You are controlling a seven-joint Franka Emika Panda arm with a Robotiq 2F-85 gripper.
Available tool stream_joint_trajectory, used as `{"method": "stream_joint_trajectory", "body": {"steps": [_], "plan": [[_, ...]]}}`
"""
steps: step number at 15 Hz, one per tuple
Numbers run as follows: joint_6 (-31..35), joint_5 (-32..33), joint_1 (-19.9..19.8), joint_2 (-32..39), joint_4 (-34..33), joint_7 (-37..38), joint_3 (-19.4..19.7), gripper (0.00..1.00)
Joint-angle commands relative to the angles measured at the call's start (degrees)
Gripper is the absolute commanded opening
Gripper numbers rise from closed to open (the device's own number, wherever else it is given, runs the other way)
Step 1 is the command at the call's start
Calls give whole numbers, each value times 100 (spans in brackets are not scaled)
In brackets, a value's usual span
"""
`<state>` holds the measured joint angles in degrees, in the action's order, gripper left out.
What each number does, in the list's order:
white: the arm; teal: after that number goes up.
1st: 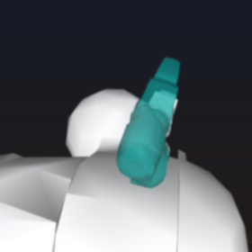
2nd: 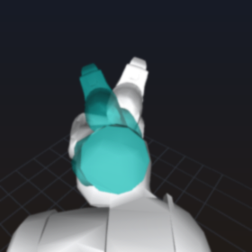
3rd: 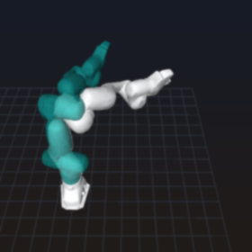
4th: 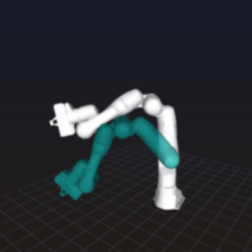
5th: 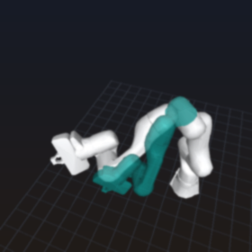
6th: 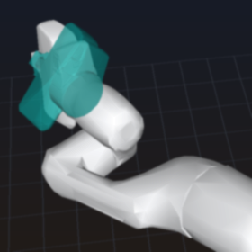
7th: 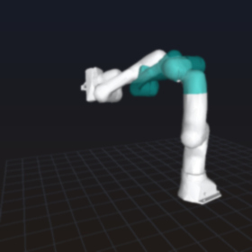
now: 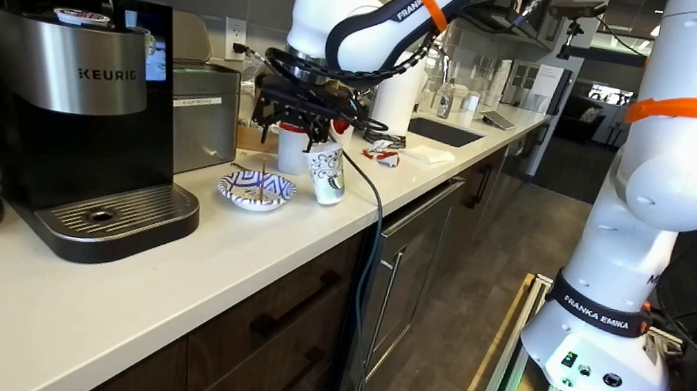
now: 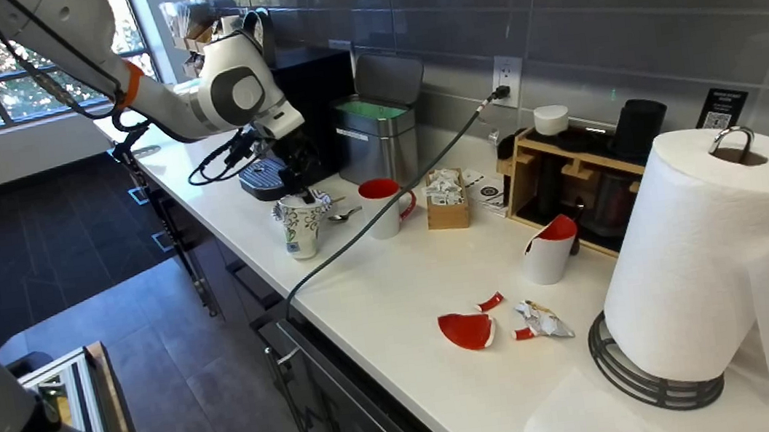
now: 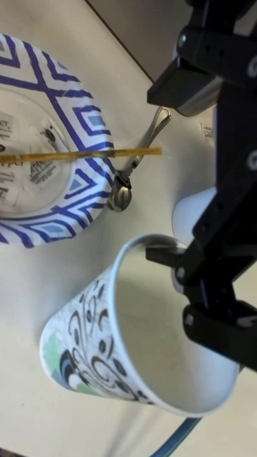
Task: Put the clear stirrer in the mug on the left.
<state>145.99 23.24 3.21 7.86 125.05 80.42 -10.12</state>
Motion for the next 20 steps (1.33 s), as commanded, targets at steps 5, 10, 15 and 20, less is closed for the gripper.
{"method": "stream_joint_trajectory", "body": {"steps": [5,10,15,20], "plan": [[-1728,-610,500,50,-615,-631,403,100],[-3190,-828,373,-426,-659,-1173,486,100],[-2950,-1177,354,-583,-573,-1602,459,100],[-1648,-1190,387,-416,-486,-2065,402,100]]}}
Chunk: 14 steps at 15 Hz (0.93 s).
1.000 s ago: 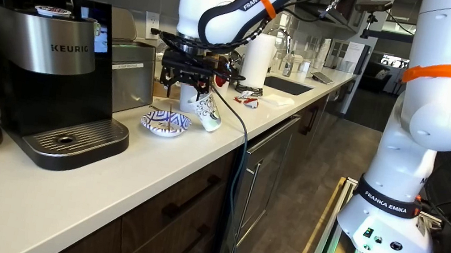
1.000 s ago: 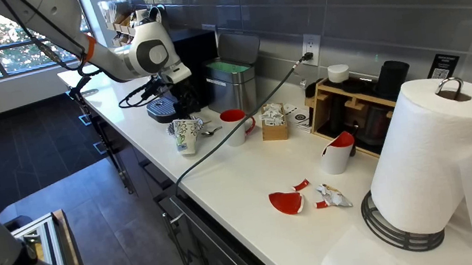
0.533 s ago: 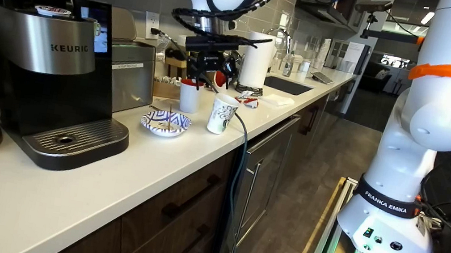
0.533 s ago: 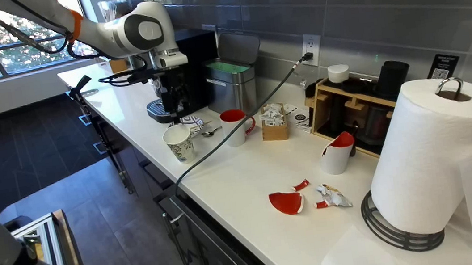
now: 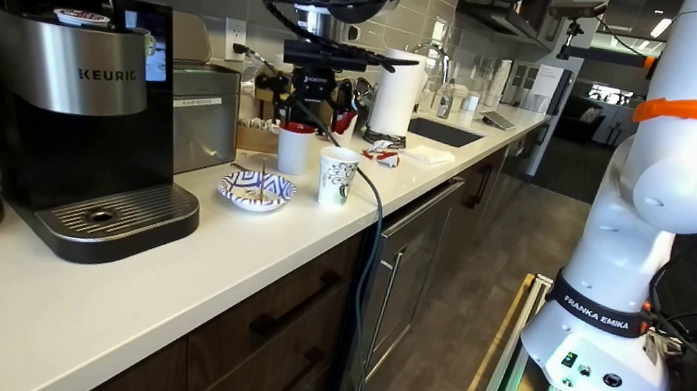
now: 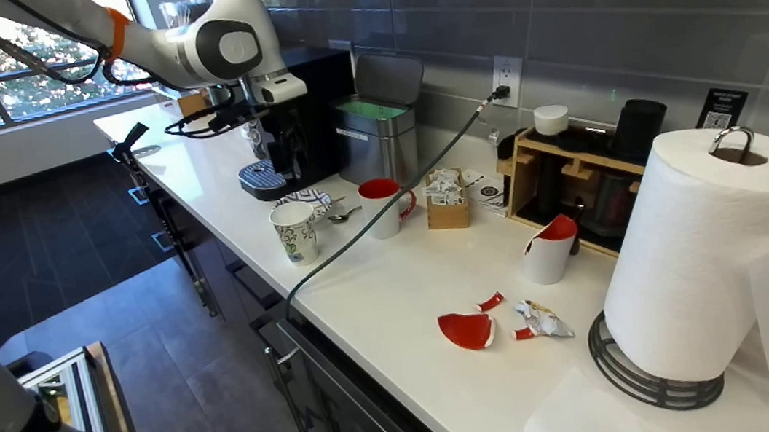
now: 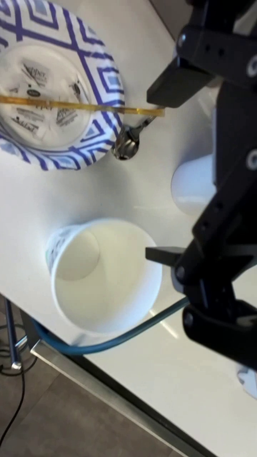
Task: Put the clear stirrer in the mug on the left.
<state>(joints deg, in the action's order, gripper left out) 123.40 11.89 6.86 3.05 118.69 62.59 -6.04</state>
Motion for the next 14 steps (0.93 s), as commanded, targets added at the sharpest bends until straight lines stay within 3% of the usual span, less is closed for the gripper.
{"method": "stream_joint_trajectory", "body": {"steps": [1,7,11,13,14], "plan": [[827,188,50,210,129,-202,-7,100],[1447,976,342,1247,-387,512,171,100],[1357,1062,602,1731,-839,1215,435,98],[1337,994,678,1882,-995,1383,538,86],[1339,1006,712,1953,-1064,1457,597,66]]}}
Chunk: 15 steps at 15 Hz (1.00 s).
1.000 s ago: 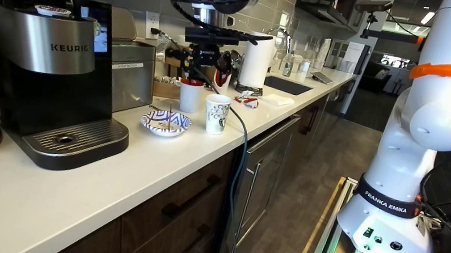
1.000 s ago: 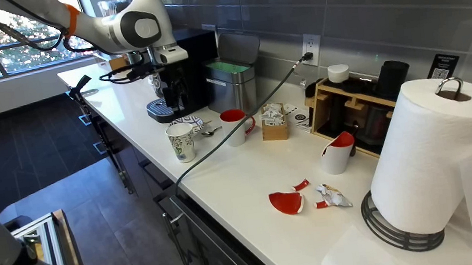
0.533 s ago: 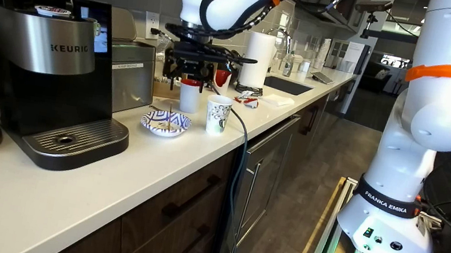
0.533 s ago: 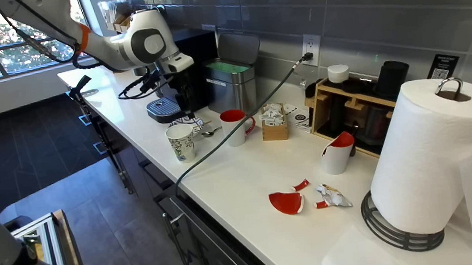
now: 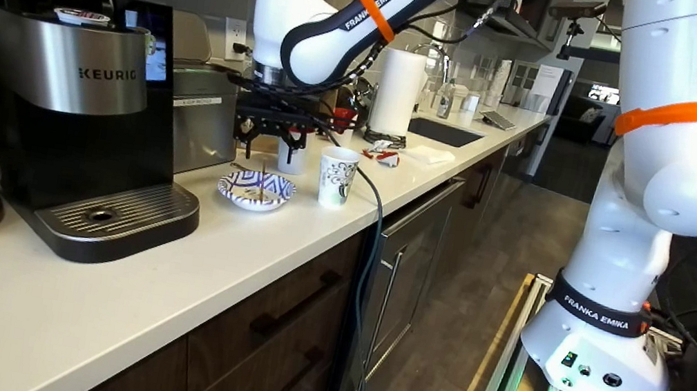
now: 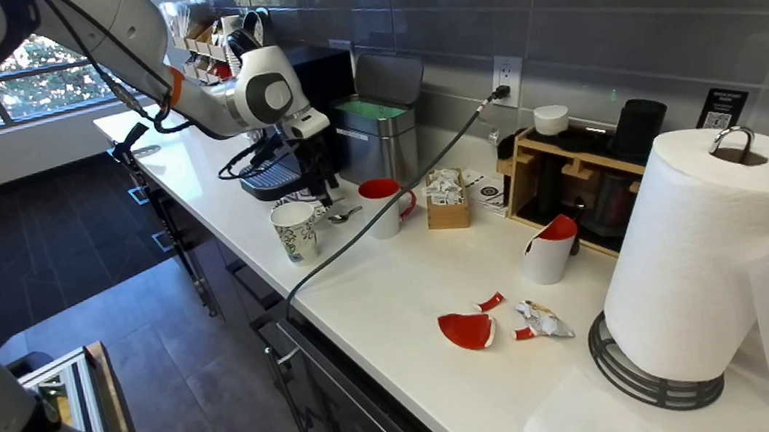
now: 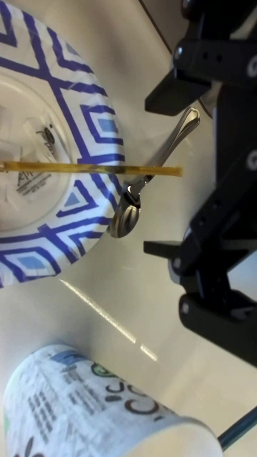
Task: Put the clear stirrer in the mug on the left.
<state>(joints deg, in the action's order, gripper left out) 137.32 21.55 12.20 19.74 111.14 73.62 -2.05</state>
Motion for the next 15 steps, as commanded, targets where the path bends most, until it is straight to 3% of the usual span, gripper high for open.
{"method": "stream_joint_trajectory", "body": {"steps": [1,2,10,15], "plan": [[-66,21,196,340,-359,395,239,61],[-71,16,212,387,-398,442,283,61],[-61,-64,235,375,-356,498,388,0],[-254,31,383,-92,-124,523,344,0]]}}
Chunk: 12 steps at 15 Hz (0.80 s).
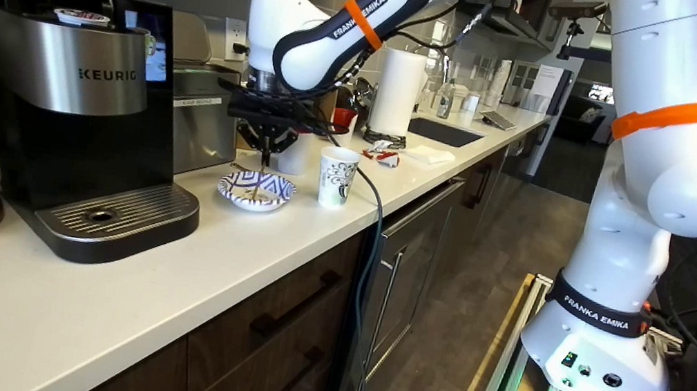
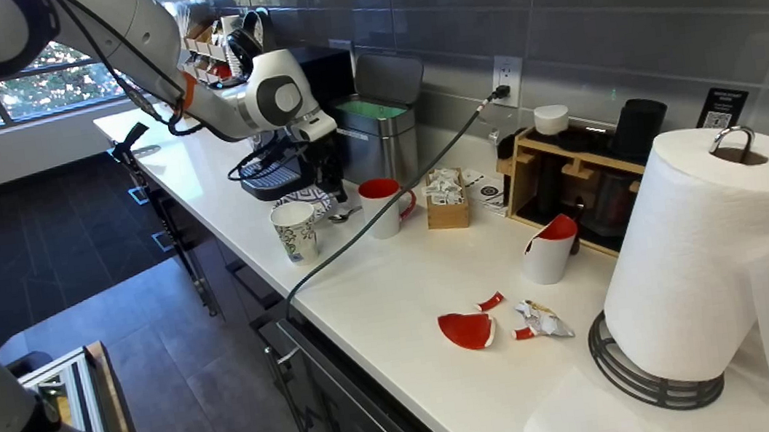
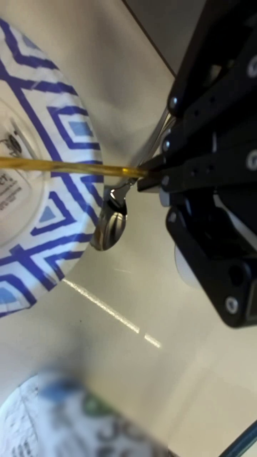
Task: Put the clear stirrer in the mug on the left.
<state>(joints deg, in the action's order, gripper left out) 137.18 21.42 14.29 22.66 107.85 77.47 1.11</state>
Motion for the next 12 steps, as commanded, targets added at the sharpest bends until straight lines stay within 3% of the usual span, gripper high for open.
{"method": "stream_joint_trajectory", "body": {"steps": [1,4,6,12], "plan": [[-298,104,210,-572,308,116,15,1],[-419,667,340,-1258,658,237,28,1],[-392,1618,398,-1636,806,678,60,1],[-537,4333,24,-2191,959,2290,-414,1]]}}
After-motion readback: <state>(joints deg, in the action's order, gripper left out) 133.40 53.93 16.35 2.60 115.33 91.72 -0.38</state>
